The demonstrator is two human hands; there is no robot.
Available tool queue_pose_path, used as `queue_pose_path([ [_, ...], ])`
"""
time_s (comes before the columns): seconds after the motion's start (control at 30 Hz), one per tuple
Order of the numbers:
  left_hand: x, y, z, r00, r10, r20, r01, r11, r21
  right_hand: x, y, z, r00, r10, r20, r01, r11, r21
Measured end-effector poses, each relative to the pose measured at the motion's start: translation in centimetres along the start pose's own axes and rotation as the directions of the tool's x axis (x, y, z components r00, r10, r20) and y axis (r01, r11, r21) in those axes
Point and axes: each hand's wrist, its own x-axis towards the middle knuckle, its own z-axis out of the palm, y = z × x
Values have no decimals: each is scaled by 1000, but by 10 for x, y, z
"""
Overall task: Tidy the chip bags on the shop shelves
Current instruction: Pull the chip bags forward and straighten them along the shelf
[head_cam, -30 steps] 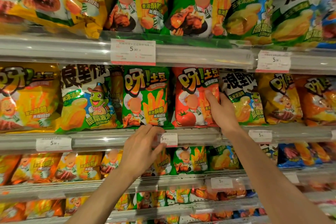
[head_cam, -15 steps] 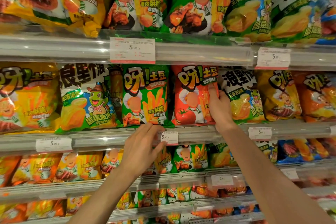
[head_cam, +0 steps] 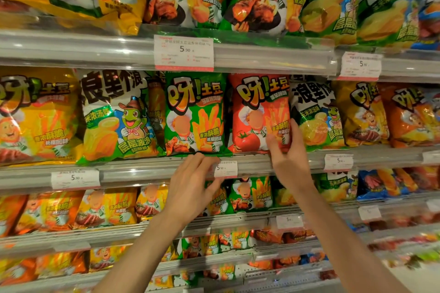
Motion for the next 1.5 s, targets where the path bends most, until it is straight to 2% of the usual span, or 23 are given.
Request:
queue_pose_path([
  [0.1, -11, 2, 3, 1000, -8, -18, 7, 997, -74, -36, 22, -1, 992, -104, 65, 117, 965, -235],
  [0.2, -27, 7, 8, 997, -71, -44, 63, 984, -167, -82, 39, -1, 986, -85, 144, 136, 908, -395],
  [0.27, -42, 10, 13, 993, -107, -51, 92, 967, -236, -108, 51, -2, 978, -47, 205, 134, 891, -434],
  [0.33, -59, 14, 19, 990, -137, -28, 123, 949, -291, -127, 64, -5, 961, 45, 272, 77, 903, -423],
  [0.43, -81, 23, 27, 972, -218, 87, 235, 913, -332, -149, 73, -13, 928, 169, 331, -22, 914, -406],
  [0.67, -112, 49, 62, 933, -340, 121, 359, 844, -398, -159, 99, -39, 927, 234, 292, -124, 929, -349],
  [0.73, -114, 65, 71, 916, -386, 110, 394, 814, -427, -155, 113, -52, 925, 233, 299, -136, 940, -313],
  [0.83, -112, 94, 90, 912, -401, 84, 398, 822, -407, -142, 137, -76, 927, 211, 309, -140, 962, -236],
  [1.03, -70, 180, 147, 881, -473, 13, 438, 805, -401, -85, 187, -154, 907, 191, 376, -149, 979, -136],
  [1.23, -25, 256, 185, 901, -433, -34, 394, 846, -358, -36, 225, -231, 919, 126, 373, -75, 986, -149],
  [1.37, 3, 279, 194, 911, -408, -57, 372, 874, -313, -14, 235, -262, 952, 75, 297, -45, 993, -108],
  [1.5, 33, 285, 196, 946, -305, -111, 273, 932, -240, 4, 237, -280, 967, -6, 255, 37, 992, -118],
])
